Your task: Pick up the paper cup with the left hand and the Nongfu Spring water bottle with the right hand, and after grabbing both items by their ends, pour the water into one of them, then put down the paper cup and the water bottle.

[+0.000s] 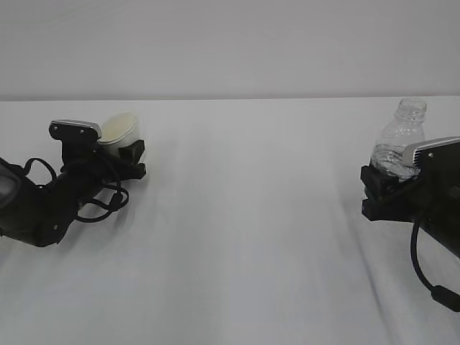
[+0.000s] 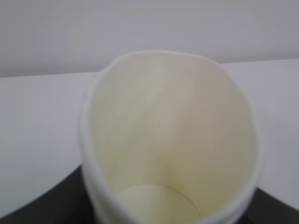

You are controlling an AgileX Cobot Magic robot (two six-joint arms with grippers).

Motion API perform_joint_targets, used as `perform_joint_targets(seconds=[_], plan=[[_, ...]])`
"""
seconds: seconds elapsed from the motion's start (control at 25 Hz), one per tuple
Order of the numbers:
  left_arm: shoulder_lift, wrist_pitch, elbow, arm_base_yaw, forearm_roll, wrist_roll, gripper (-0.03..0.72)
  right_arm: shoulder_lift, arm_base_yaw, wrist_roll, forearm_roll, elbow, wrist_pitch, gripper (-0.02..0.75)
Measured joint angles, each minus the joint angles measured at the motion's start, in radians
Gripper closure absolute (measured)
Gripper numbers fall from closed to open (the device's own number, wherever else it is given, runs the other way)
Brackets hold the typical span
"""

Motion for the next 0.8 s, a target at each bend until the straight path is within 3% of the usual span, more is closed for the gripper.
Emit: perform_joint_targets(seconds=[0.32,0.56,0.8], plan=[[-0.113,0.0,0.151,0.001,0.091,0.0,0.277,0.0,0.0,0.0,0.019,0.0,0.0,0.325],[-0.159,0.0,0.179,-0.002,0.428,-0.147,0.279,0.0,0.0,0.0,0.017,0.0,0.0,0.325],[-0.169,0.0,0.179,-0.059,0.601,-0.226,0.288,0.0,0.0,-0.002,-0.023,0.0,0.0,0.325]])
